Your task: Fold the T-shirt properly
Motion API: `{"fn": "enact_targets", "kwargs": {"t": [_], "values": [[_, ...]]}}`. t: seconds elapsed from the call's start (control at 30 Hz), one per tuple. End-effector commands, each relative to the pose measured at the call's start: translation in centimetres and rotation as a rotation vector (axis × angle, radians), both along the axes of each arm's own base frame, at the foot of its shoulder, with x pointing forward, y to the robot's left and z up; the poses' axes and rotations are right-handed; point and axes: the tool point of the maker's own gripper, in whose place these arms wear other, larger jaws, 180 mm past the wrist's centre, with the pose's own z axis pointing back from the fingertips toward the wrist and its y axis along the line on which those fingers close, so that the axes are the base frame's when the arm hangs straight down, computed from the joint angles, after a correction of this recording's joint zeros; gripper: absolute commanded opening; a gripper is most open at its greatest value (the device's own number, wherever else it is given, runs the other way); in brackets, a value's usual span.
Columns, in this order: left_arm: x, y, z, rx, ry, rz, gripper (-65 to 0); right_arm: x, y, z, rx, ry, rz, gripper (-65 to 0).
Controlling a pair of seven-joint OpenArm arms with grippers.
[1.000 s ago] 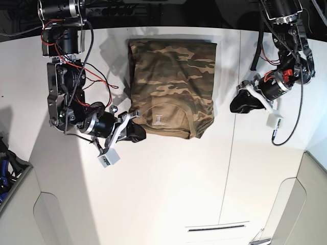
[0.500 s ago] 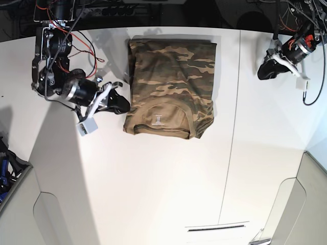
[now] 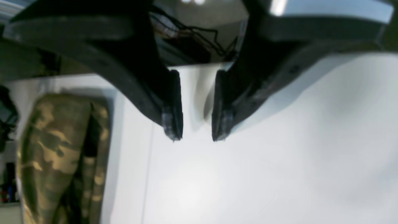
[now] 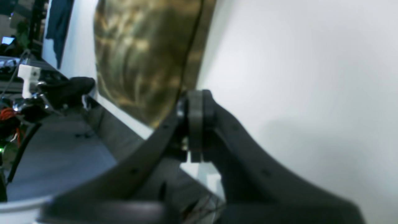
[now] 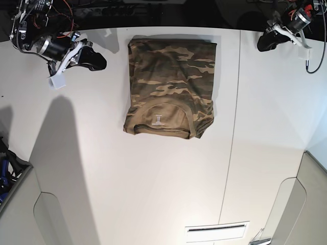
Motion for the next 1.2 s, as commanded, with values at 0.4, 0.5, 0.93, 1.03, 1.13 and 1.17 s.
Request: {"fn": "enact_targets", "kwargs": {"t": [0.4,0.5,0.93,1.03,1.13,1.17], "values": [[-8.6,-0.4,-1.6,0.002,0.226,-0.020,-47.1,-10.1,-2.7,-2.4,-0.066,0.238,0.072,-65.0],[-10.1,-0.4,-1.5,-0.005,0.256,-0.016,-47.1,-12.1,-2.7,-2.7,-0.067,0.291,0.081,-65.0],[-14.3,-0.8,-1.1,-0.035,0.342,-0.003,-47.1,-17.3,-2.8,-3.3,-0.074,0.420,0.094,-65.0],[-15.0,-0.8,-1.0,-0.034,0.360,-0.003,-47.1,-18.4,-3.2,-3.7,-0.110,0.460,0.126,-65.0],[-15.6,-0.7,-1.2,-0.033,0.380,-0.004,-47.1,-19.4,-3.7,-4.2,-0.148,0.500,0.148,-65.0],[-15.9,-0.7,-1.3,-0.031,0.389,-0.005,-47.1,-19.7,-4.0,-4.5,-0.161,0.514,0.150,-65.0]]}}
